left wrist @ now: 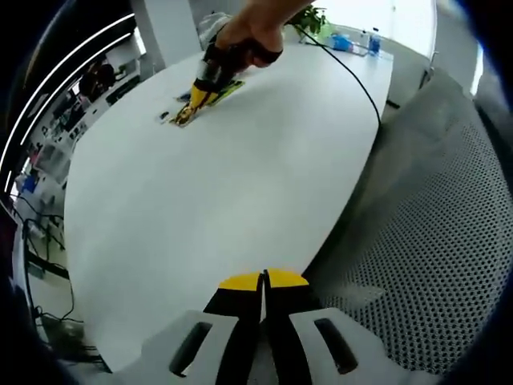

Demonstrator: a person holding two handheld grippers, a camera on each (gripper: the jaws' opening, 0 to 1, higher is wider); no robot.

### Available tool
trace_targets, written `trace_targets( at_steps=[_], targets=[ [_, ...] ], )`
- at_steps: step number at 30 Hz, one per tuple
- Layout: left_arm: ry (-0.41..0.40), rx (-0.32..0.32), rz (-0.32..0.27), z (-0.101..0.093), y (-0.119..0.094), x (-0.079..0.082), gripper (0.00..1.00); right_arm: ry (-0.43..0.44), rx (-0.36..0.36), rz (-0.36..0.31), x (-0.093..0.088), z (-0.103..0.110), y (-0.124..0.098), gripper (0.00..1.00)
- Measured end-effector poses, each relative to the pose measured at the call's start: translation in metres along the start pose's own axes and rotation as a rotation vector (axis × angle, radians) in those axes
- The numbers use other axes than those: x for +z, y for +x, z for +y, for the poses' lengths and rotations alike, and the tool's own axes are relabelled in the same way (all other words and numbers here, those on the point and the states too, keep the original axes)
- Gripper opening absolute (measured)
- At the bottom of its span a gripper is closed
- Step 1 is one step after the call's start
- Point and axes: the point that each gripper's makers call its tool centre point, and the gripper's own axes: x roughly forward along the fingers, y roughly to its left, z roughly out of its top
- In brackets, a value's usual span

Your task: Arrange the skincare products in the storage area until every visible bottle or jar stands upright without overlapping.

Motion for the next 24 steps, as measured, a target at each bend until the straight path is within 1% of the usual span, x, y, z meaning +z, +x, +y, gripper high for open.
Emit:
trace_targets(
  at_steps=[2, 3, 7, 12, 15, 17, 21, 23, 24],
  targets=[
    [0.001, 0.0, 0.0, -0.0002, -0.0002, 0.0, 0.0, -0.065, -0.014, 0.025, -0.0012, -0.0019, 0.0012, 0.0],
    [0.002, -0.002, 0.001, -0.0006, -0.0004, 0.0, 0.0, -0.09, -0.016, 0.026, 0.0002, -0.0005, 0.0019, 0.0],
    [0.001, -0.001, 0.002, -0.0005, -0.0002, -0.0003, 0.0, -0.099, -0.036, 0.023, 0.003, -0.0021, 0.0017, 0.01],
    [0.003, -0.001, 0.003, -0.0008, -0.0002, -0.0005, 0.0, -0.146, -0.059, 0.032, 0.0, -0.0017, 0.0021, 0.02],
    [0.006, -0.003, 0.011, -0.001, 0.0001, -0.0018, 0.0, -0.217, -0.094, 0.039, 0.0002, -0.0039, 0.002, 0.02],
    [0.004, -0.001, 0.003, -0.0005, -0.0004, -0.0006, 0.0, -0.24, -0.108, 0.047, -0.0017, -0.0033, 0.0022, 0.03],
    [0.008, 0.0, 0.003, -0.0002, -0.0002, -0.0008, 0.0, -0.259, -0.12, 0.05, -0.0036, -0.0018, 0.0026, 0.08],
    [0.008, -0.002, 0.003, -0.0006, 0.0, -0.001, 0.0, -0.29, -0.132, 0.039, -0.0025, 0.0, 0.0017, 0.15],
    [0.008, -0.002, 0.004, -0.0006, 0.0, -0.001, 0.0, -0.299, -0.137, 0.038, -0.0025, 0.0002, 0.0014, 0.16]
  ],
)
